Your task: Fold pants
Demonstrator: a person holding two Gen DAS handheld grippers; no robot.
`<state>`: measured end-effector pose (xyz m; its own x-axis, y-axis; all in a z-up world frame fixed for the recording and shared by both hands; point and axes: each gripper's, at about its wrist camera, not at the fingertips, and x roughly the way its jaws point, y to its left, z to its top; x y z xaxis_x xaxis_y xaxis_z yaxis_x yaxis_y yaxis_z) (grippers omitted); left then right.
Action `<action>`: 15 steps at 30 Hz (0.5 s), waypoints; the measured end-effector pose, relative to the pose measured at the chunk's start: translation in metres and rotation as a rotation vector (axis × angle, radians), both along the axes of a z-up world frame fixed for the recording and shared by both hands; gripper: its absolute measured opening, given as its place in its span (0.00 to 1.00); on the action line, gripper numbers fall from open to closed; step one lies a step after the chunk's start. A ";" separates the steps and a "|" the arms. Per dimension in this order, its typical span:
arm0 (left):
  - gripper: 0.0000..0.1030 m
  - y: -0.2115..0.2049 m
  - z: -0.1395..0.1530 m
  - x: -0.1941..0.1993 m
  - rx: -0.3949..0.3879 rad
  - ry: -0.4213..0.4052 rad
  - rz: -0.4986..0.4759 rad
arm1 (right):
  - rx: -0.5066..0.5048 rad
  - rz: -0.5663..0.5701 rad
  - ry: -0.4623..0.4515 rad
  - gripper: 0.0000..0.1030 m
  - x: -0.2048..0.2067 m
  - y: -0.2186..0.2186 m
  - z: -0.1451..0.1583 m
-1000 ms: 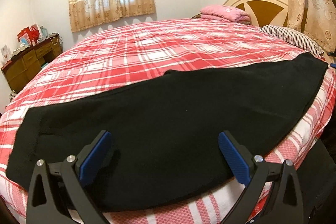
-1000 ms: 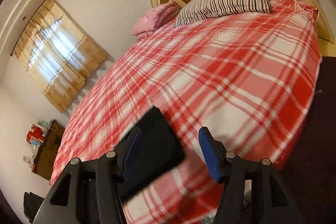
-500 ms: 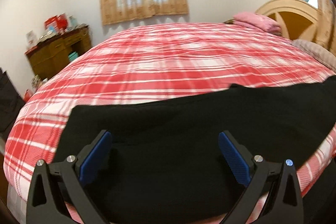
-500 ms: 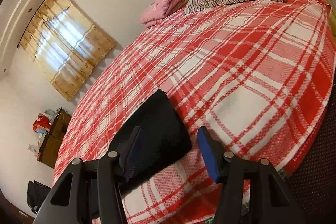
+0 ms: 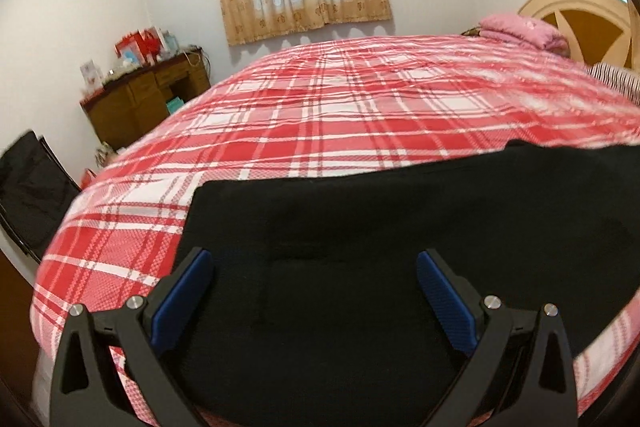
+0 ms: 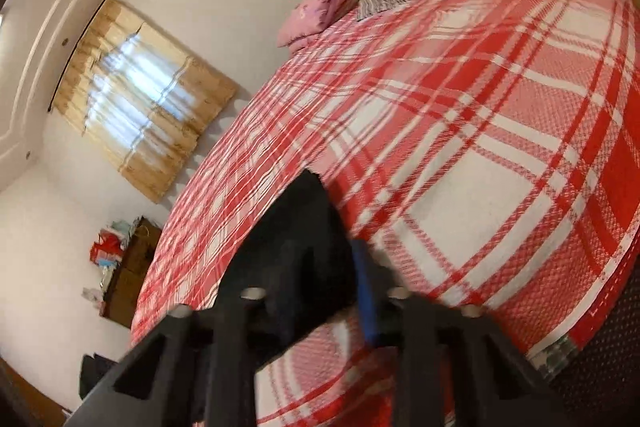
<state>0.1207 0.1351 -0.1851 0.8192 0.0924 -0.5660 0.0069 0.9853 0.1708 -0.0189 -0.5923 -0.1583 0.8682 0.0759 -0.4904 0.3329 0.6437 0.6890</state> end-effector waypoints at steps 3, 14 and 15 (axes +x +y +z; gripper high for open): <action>1.00 0.002 0.000 -0.001 -0.005 -0.014 0.004 | 0.042 0.004 -0.026 0.14 -0.005 -0.005 -0.003; 1.00 0.002 -0.002 -0.003 -0.009 -0.031 0.005 | -0.202 0.025 -0.145 0.12 -0.004 0.045 0.061; 1.00 0.002 -0.001 -0.003 -0.011 -0.030 0.006 | -0.219 0.037 -0.162 0.12 -0.003 0.052 0.068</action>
